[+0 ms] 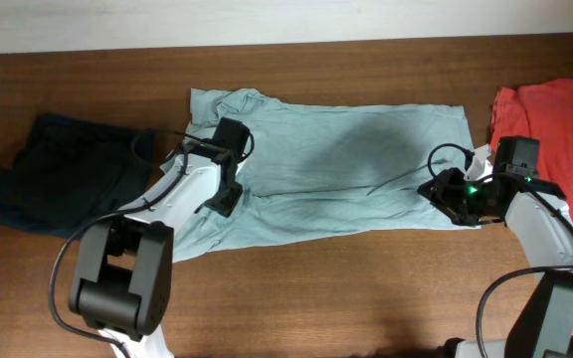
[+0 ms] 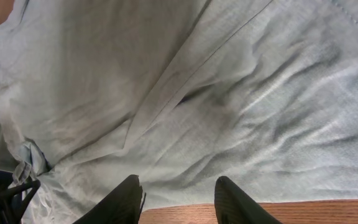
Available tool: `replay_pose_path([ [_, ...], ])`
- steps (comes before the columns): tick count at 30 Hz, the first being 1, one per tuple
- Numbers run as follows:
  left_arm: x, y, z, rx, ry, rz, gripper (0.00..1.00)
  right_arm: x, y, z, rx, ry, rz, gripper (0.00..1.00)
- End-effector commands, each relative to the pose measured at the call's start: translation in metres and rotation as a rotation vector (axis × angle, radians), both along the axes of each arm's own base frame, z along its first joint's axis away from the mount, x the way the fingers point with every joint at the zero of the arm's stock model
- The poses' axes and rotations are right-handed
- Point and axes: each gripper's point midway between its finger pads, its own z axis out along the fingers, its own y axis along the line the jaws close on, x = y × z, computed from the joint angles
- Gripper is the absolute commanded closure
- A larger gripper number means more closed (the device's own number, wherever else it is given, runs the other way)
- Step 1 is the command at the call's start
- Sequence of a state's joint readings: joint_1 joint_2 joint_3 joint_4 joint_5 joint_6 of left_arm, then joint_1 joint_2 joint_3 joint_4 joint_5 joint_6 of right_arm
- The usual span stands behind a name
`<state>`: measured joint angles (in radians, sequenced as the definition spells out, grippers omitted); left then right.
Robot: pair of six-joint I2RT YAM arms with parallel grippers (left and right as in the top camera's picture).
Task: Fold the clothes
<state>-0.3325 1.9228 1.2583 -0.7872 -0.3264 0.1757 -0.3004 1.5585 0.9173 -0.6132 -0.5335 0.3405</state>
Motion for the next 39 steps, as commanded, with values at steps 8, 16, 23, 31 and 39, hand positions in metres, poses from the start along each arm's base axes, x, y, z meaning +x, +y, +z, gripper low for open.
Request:
replay_pose_path([
  [8, 0.018, 0.029, 0.011, -0.019, -0.062, 0.109, 0.64, 0.005, 0.0, 0.01, 0.0, -0.034, 0.006, 0.57],
  [16, 0.041, 0.013, 0.015, -0.085, -0.141, 0.037, 0.99, 0.006, 0.0, 0.01, -0.001, -0.037, 0.006, 0.56],
  [23, 0.068, 0.008, 0.025, -0.082, -0.235, -0.056, 0.93, 0.006, 0.0, 0.01, -0.001, -0.037, 0.006, 0.56],
  [31, 0.066, 0.026, 0.025, -0.073, -0.24, 0.049, 0.01, 0.004, -0.002, 0.009, -0.013, -0.03, 0.009, 0.56],
  [39, 0.033, 0.037, 0.036, -0.097, -0.166, 0.198, 0.01, -0.022, -0.025, -0.011, -0.161, 0.119, -0.035, 0.42],
])
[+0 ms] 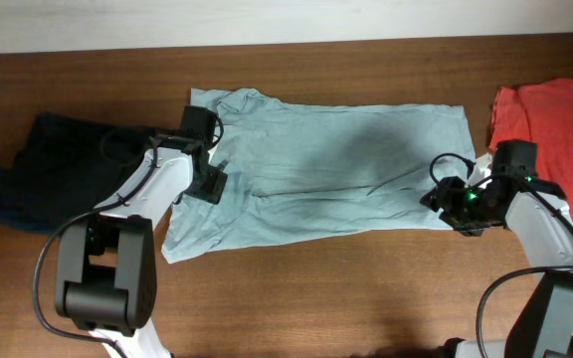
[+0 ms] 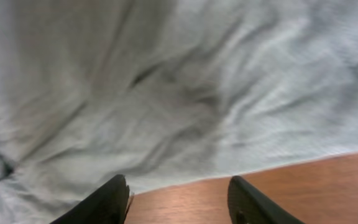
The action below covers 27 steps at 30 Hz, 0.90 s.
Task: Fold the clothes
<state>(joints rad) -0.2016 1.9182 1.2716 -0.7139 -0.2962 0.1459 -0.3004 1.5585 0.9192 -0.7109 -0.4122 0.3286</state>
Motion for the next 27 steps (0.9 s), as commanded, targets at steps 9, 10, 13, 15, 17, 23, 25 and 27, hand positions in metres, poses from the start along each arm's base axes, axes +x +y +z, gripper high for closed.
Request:
replay_pose_path([
  [9, 0.013, 0.005, 0.063, -0.119, -0.17, 0.084, 0.21, -0.007, -0.01, 0.002, -0.062, 0.032, -0.007, 0.42],
  [10, 0.003, -0.006, 0.055, -0.179, -0.114, 0.067, 0.33, -0.007, -0.01, 0.001, -0.062, 0.033, -0.007, 0.42],
  [13, -0.013, -0.016, 0.041, -0.198, -0.039, 0.021, 0.87, -0.008, -0.01, 0.001, -0.062, 0.037, -0.007, 0.42],
  [15, -0.022, -0.03, 0.034, -0.231, -0.001, -0.046, 1.0, -0.008, -0.01, 0.001, -0.062, 0.035, -0.007, 0.41],
  [17, -0.026, -0.04, 0.029, -0.255, 0.011, -0.069, 0.99, -0.008, -0.01, 0.001, -0.062, 0.036, -0.007, 0.41],
  [23, -0.024, -0.036, 0.0, -0.252, 0.023, -0.053, 1.0, -0.008, -0.01, 0.001, -0.062, 0.035, -0.007, 0.41],
  [25, -0.015, -0.035, -0.006, -0.245, 0.001, -0.053, 0.99, -0.007, -0.01, 0.002, -0.063, 0.03, -0.007, 0.41],
  [27, 0.003, -0.039, -0.011, -0.254, -0.059, -0.06, 0.99, -0.005, -0.011, 0.002, -0.065, 0.024, -0.007, 0.42],
])
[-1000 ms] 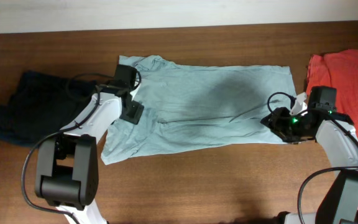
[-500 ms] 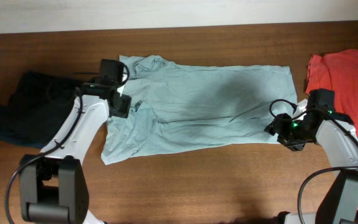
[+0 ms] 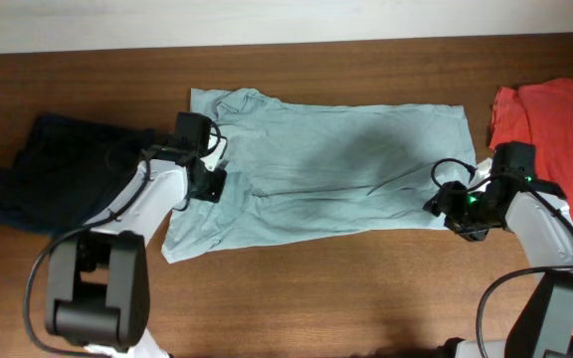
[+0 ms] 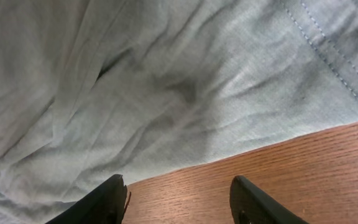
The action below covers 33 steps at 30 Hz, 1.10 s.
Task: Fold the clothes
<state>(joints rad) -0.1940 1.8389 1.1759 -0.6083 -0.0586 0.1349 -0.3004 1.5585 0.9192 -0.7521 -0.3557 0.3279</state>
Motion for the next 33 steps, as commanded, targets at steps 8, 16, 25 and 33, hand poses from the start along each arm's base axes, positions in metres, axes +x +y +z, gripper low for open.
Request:
replay_pose_path([
  [8, 0.039, 0.028, -0.013, 0.114, -0.113, 0.055, 0.99, 0.006, -0.005, 0.007, -0.025, -0.033, 0.005, 0.41],
  [16, 0.106, 0.045, 0.063, 0.138, -0.328, 0.114, 0.99, 0.006, -0.005, 0.007, -0.024, -0.032, 0.004, 0.41],
  [25, 0.042, 0.009, 0.097, -0.053, 0.02, 0.12, 0.84, 0.005, -0.009, 0.006, -0.048, -0.025, -0.002, 0.36],
  [33, -0.047, 0.02, 0.057, -0.045, 0.385, 0.301, 0.84, -0.008, -0.018, 0.004, -0.03, 0.025, -0.045, 0.35],
])
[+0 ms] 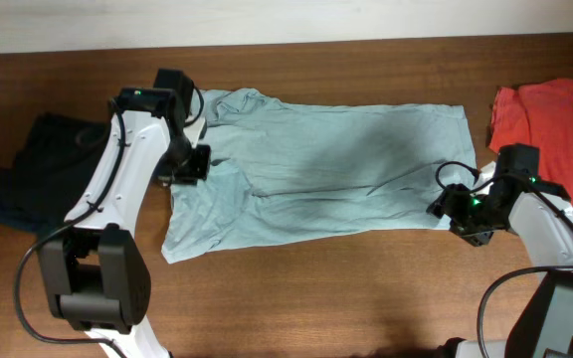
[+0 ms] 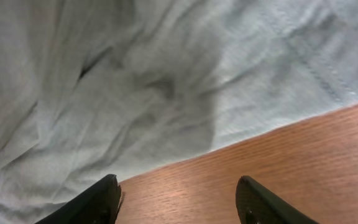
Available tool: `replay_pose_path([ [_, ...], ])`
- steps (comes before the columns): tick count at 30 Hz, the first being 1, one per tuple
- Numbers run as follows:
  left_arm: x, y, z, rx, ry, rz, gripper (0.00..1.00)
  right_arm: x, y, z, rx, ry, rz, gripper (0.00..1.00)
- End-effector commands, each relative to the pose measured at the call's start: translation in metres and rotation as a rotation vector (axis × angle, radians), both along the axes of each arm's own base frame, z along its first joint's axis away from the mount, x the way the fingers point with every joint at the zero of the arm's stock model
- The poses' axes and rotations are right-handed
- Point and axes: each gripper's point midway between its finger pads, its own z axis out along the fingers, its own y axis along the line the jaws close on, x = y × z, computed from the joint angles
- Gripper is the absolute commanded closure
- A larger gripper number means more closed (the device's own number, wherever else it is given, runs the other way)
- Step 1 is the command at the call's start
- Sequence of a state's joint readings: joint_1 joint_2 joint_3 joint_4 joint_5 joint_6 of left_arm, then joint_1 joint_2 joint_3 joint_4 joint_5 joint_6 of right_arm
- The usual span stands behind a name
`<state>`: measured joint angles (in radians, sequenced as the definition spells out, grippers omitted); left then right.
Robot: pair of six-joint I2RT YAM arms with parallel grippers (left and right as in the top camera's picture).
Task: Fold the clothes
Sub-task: 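Lower both grippers to the folded bottom edge and grasp it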
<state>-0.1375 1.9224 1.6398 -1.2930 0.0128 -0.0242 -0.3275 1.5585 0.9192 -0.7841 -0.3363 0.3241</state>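
Observation:
A light blue-grey garment [image 1: 336,164] lies spread flat across the middle of the wooden table [image 1: 296,308]. My left gripper [image 1: 191,165] sits at the garment's left edge, just below its collar end; the overhead view does not show how its jaws stand. At the garment's front right corner, my right gripper [image 1: 445,207] is open. In the right wrist view its gripper [image 2: 178,185] stands wide over bare wood, with the garment's hem [image 2: 166,81] just beyond the fingertips [image 2: 107,186] and nothing between them.
A dark navy garment [image 1: 53,169] lies bunched at the left end of the table. A red-orange garment [image 1: 555,114] lies at the right end, behind my right arm. A white wall borders the table's far edge.
My left arm has moved back and to the left, its gripper going from on the cloth to the garment's left edge. My right gripper has drawn back slightly; more bare wood shows under it.
My left gripper was first well onto the garment's left part, then at each moment farther left and back, now at its left edge. My right gripper was over the cloth near the front right corner, opened wider, and now stands over wood beside the hem.

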Motion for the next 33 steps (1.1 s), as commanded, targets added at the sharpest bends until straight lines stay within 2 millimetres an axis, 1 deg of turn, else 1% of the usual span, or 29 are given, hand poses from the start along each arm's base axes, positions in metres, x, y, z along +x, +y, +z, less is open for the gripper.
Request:
replay_pose_path([
  [1, -0.02, 0.012, -0.021, 0.022, 0.082, 0.12, 0.84, 0.0, -0.01, 0.006, -0.021, -0.009, -0.019, 0.35],
  [3, -0.028, 0.023, -0.032, 0.037, 0.113, 0.175, 0.84, -0.002, -0.009, 0.006, -0.017, 0.0, -0.021, 0.35],
  [6, -0.045, 0.038, -0.051, 0.044, 0.167, 0.238, 0.8, -0.004, -0.009, 0.006, -0.019, 0.003, -0.005, 0.35],
  [7, -0.053, 0.045, -0.061, 0.046, 0.187, 0.257, 0.79, -0.004, -0.009, 0.005, -0.023, 0.0, 0.007, 0.34],
  [8, -0.056, 0.047, -0.064, 0.046, 0.193, 0.263, 0.79, -0.004, -0.01, 0.005, -0.024, 0.0, 0.005, 0.34],
  [10, -0.064, 0.052, -0.076, 0.042, 0.21, 0.285, 0.77, -0.004, -0.01, 0.005, -0.027, 0.0, 0.004, 0.32],
  [12, -0.064, 0.051, -0.09, 0.008, 0.193, 0.301, 0.73, -0.003, -0.011, 0.005, -0.028, -0.002, 0.003, 0.3],
  [16, -0.057, 0.046, -0.105, -0.027, 0.144, 0.301, 0.67, -0.004, -0.01, 0.005, -0.027, 0.0, 0.003, 0.29],
  [18, -0.055, 0.046, -0.113, -0.031, 0.12, 0.301, 0.66, -0.005, -0.01, 0.005, -0.025, 0.004, 0.004, 0.29],
  [21, -0.058, 0.048, -0.126, -0.02, 0.101, 0.299, 0.66, -0.007, -0.009, 0.005, -0.022, 0.013, 0.004, 0.29],
  [22, -0.06, 0.051, -0.13, -0.005, 0.098, 0.298, 0.69, -0.008, -0.009, 0.005, -0.021, 0.016, 0.004, 0.29],
  [23, -0.063, 0.052, -0.133, 0.007, 0.1, 0.299, 0.76, -0.008, -0.009, 0.005, -0.02, 0.018, 0.004, 0.28],
  [24, -0.068, 0.056, -0.137, 0.025, 0.107, 0.299, 0.91, -0.009, -0.01, 0.004, -0.029, 0.022, 0.003, 0.28],
  [25, -0.071, 0.059, -0.138, 0.041, 0.112, 0.299, 0.97, -0.009, -0.012, 0.004, -0.036, 0.025, 0.002, 0.28],
  [26, -0.073, 0.062, -0.139, 0.058, 0.115, 0.304, 0.99, -0.011, -0.016, 0.003, -0.061, 0.034, -0.002, 0.28],
  [29, -0.077, 0.073, -0.139, 0.104, 0.122, 0.345, 1.0, -0.015, -0.031, 0.0, -0.13, 0.06, -0.026, 0.27],
  [32, -0.078, 0.078, -0.139, 0.102, 0.123, 0.366, 0.99, -0.018, -0.042, 0.0, -0.114, 0.057, -0.074, 0.27],
  [33, -0.078, 0.08, -0.139, 0.103, 0.125, 0.371, 0.99, -0.021, -0.05, 0.0, -0.113, 0.062, -0.101, 0.28],
])
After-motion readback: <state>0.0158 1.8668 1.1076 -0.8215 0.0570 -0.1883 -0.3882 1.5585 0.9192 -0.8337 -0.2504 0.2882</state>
